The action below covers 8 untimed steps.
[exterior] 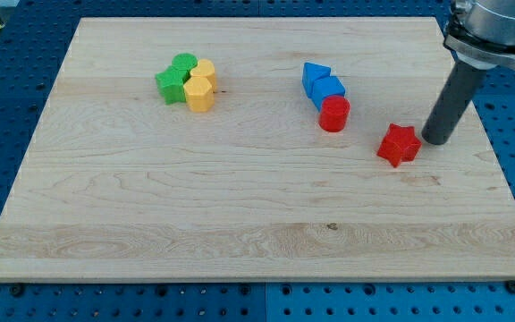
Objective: Push the red star below the red circle
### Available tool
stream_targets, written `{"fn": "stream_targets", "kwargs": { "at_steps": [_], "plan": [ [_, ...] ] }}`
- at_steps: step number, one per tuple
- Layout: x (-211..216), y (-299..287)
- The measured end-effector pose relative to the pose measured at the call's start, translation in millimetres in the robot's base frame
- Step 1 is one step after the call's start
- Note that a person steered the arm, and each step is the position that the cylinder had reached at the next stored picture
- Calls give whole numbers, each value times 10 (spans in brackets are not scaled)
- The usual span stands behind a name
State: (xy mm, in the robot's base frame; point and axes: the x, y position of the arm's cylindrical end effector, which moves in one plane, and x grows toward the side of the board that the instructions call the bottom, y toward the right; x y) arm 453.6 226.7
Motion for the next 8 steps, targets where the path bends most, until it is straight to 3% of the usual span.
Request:
{"fn": "stream_targets", "kwargs": {
  "at_steps": [8],
  "plan": [
    [76, -828]
  ]
}}
